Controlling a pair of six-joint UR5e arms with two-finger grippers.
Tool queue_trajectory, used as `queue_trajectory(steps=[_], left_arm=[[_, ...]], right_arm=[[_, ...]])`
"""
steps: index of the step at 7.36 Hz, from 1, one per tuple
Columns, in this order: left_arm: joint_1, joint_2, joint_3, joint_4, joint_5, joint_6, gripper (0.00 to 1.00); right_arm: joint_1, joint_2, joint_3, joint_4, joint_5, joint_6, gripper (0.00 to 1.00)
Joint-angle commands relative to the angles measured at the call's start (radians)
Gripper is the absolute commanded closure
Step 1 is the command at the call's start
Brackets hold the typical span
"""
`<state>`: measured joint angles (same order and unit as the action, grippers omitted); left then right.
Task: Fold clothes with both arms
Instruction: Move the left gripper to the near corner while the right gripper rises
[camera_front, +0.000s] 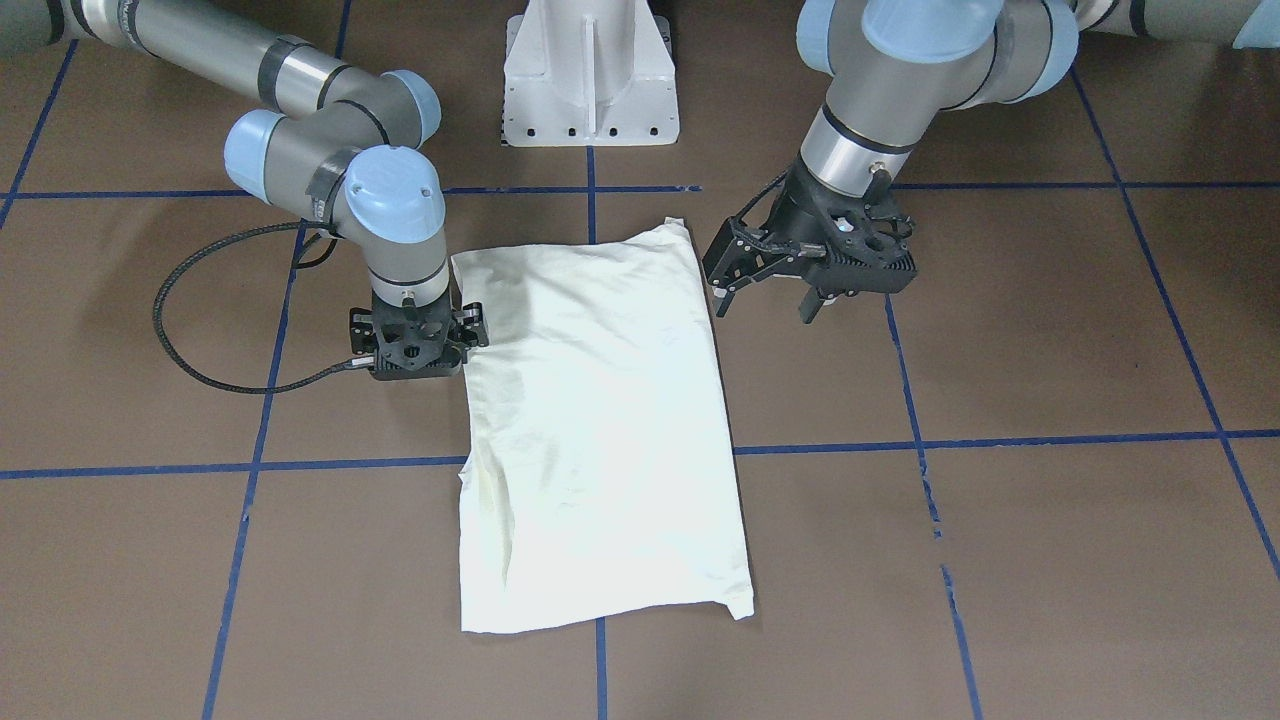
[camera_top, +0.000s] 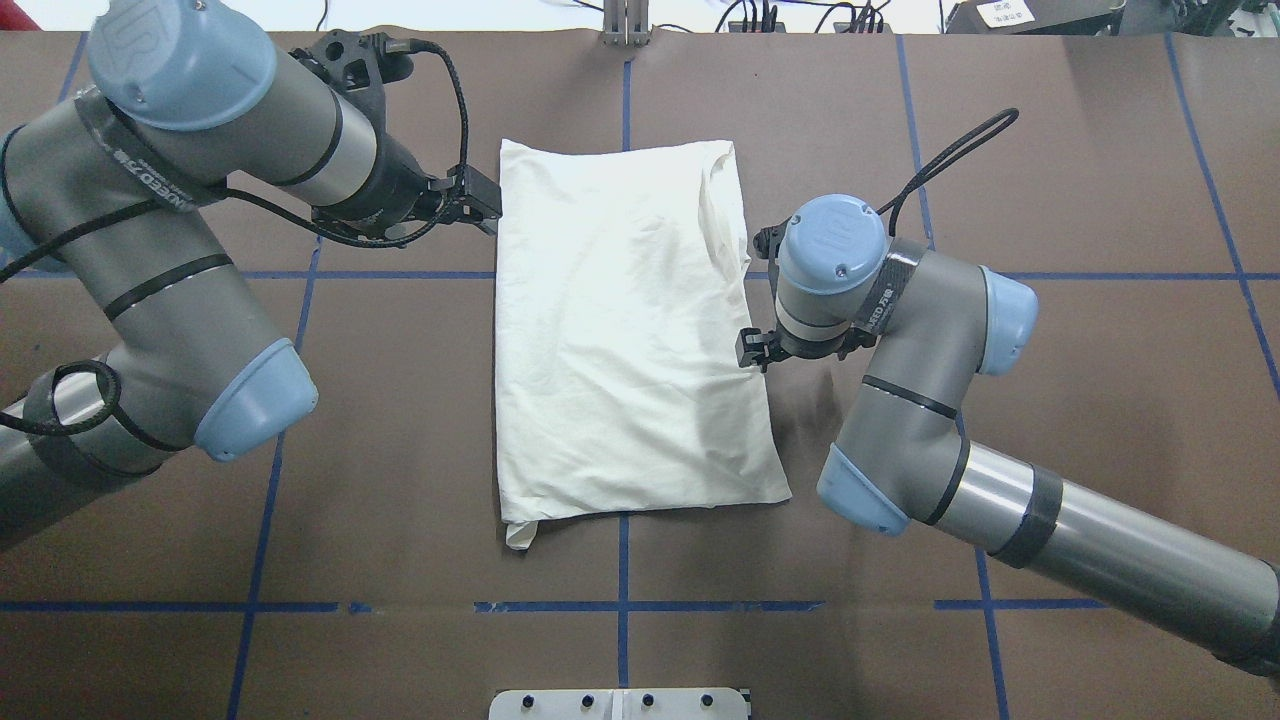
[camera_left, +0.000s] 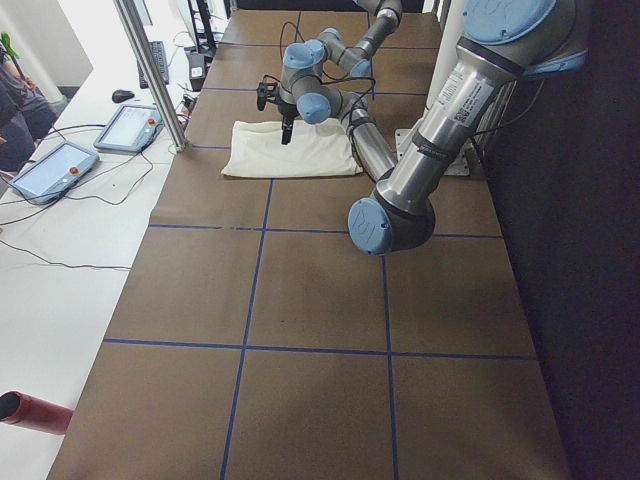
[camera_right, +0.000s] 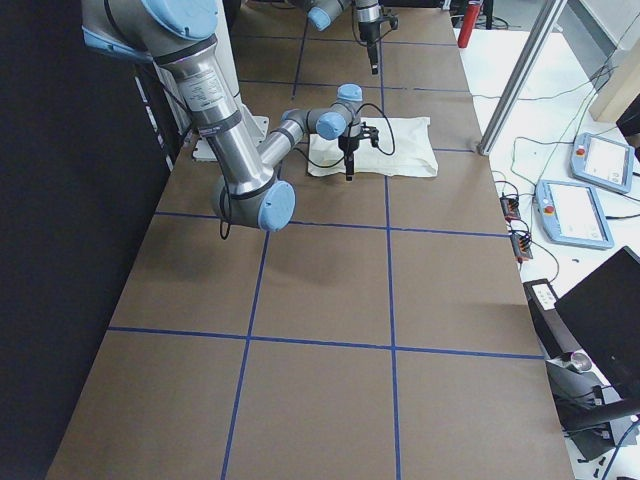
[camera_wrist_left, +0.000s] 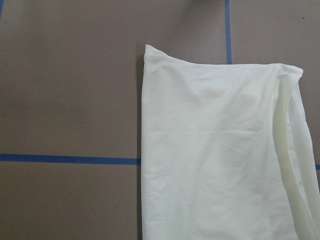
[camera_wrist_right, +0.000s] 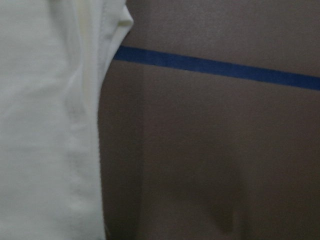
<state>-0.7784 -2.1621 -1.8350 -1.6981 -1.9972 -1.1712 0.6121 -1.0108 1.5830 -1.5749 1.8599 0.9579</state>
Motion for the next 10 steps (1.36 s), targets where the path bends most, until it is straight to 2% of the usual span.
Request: queue_trajectory(steps=[1,3,4,5,6,7,8,10], left_arm=[[0.008,-0.001,-0.003,0.002,0.000,-0.001,0.00],[0.022,0.008,-0.006,0.000,-0.006,-0.034,0.00],[0.098,0.028,-0.007,-0.017,-0.012,-0.227,0.00],[0.187,0.065,-0.007,-0.096,-0.002,-0.407,0.00],[0.264,0.089,-0.009,-0.145,0.070,-0.527,0.01],[0.331,0.093,-0.007,-0.143,0.153,-0.623,0.07],[0.393,0.096,-0.001,-0.137,0.181,-0.698,0.14],[0.444,0.122,0.022,-0.126,0.241,-0.711,0.16]], right_arm=[[0.093,-0.009,0.017,-0.007,0.082,-0.068,0.00],[0.100,0.008,0.101,0.006,0.114,-0.058,0.00],[0.103,0.006,0.170,0.010,0.128,-0.050,0.00],[0.103,0.005,0.202,0.012,0.171,-0.015,0.00],[0.103,0.001,0.236,0.012,0.185,0.016,0.00],[0.101,-0.009,0.265,0.010,0.186,0.039,0.00],[0.100,-0.008,0.270,0.012,0.194,0.065,0.00],[0.098,-0.003,0.270,0.012,0.194,0.076,0.00]])
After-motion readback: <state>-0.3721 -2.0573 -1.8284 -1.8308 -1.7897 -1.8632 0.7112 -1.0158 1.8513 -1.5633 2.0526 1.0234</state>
